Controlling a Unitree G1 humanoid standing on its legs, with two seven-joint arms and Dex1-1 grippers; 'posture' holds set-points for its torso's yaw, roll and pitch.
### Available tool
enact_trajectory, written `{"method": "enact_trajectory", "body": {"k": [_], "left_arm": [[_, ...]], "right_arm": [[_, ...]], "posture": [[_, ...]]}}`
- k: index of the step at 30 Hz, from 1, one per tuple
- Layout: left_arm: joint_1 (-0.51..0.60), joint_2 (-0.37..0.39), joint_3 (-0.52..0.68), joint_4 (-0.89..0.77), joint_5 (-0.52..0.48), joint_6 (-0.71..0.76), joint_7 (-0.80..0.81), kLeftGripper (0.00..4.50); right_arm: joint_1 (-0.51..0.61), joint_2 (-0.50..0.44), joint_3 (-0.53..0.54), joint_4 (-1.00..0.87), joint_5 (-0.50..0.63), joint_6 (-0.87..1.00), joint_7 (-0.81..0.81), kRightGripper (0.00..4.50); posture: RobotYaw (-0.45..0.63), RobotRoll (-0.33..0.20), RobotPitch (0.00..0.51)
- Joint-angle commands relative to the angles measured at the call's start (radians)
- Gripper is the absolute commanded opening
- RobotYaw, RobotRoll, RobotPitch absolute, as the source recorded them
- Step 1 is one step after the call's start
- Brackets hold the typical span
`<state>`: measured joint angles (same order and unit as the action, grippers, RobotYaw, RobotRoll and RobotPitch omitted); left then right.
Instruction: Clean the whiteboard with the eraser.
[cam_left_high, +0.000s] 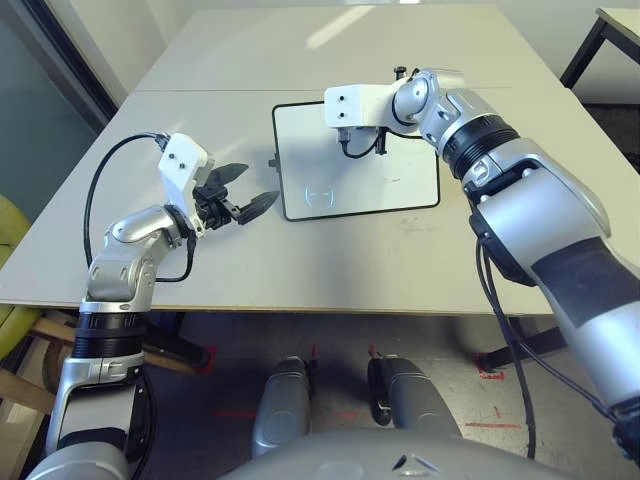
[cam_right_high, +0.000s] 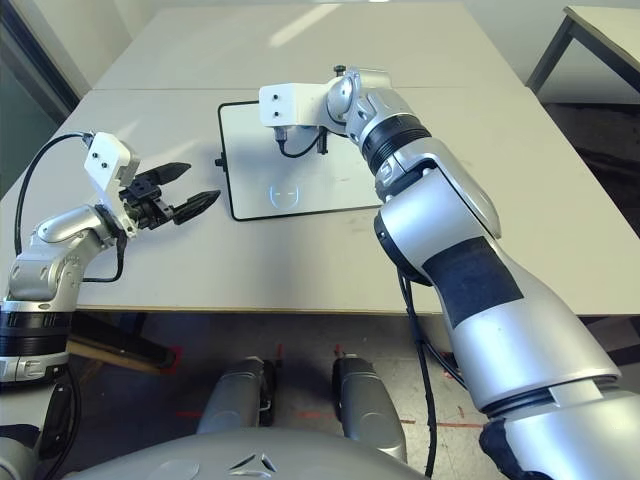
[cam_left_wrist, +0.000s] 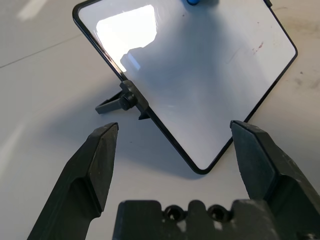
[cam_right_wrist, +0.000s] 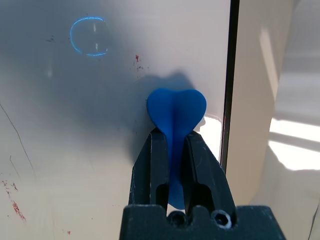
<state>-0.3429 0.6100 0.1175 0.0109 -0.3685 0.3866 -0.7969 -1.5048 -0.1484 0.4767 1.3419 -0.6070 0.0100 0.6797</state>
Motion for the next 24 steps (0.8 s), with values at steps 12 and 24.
{"method": "enact_trajectory", "body": {"k": [12, 24], "left_arm": [[-0.030, -0.002, -0.018, 0.019, 0.007, 0.000, -0.007, 4.50], [-0.075, -0.016, -0.041, 0.073, 0.019, -0.022, -0.030, 4.50]], "right_arm": [[0.033, -0.055, 0.023, 0.016, -0.027, 0.000, -0.004, 0.16], [0.053, -0.118, 0.028, 0.013, -0.020, 0.003, 0.026, 0.16]], "posture": [[0.07, 0.000, 0.077], [0.03, 0.000, 0.073]]}}
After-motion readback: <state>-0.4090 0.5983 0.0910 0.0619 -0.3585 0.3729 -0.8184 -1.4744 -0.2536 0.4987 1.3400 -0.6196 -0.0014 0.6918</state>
